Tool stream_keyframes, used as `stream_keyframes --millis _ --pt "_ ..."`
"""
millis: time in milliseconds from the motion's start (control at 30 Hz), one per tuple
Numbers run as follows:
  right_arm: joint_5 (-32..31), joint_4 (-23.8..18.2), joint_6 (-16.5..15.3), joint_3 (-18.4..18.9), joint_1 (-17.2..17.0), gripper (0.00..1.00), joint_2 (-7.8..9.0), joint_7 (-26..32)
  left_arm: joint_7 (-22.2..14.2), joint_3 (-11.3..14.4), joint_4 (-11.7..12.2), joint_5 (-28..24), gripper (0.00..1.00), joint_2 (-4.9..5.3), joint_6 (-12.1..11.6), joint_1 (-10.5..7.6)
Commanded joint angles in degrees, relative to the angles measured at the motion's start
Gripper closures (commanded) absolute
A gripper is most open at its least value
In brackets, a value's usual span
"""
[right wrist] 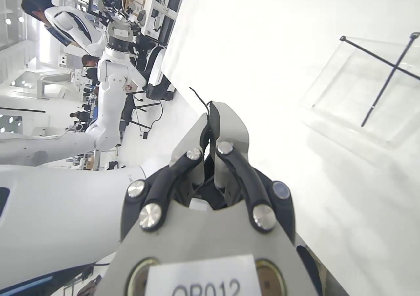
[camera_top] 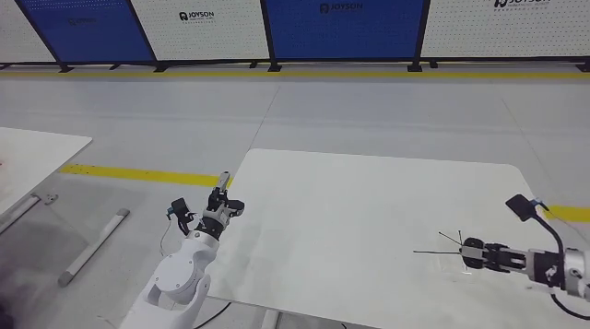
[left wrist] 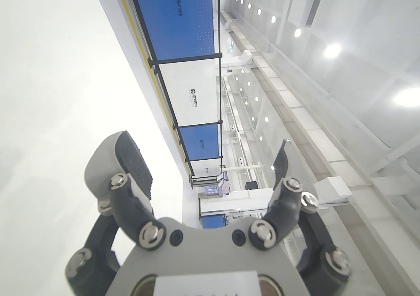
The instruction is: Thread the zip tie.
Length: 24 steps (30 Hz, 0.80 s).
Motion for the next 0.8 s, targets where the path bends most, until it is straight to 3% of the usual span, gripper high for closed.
stream_keyframes --millis 0,167,267,767 --pt "1.98 -0.4 -1.94 -0.06 0.12 1.0 -0.24 -1.86 0.0 0.0 0.0 0.0 0.0 0.0 0.0 0.0" --pt "8.84 -0.76 -8.61 -1.75 1.37 1.0 -0.95 -0.78 0.0 0.0 0.0 0.0 0.0 0.0 0.0 0.0" --pt "10.69 0.65 -7.89 -5.8 3.93 1.0 -1.68 1.12 0.0 0.0 0.0 0.0 0.0 0.0 0.0 0.0" --pt "10.75 0.57 -7.6 -6.0 3.62 1.0 -1.78 -0.14 0.0 0.0 0.0 0.0 0.0 0.0 0.0 0.0"
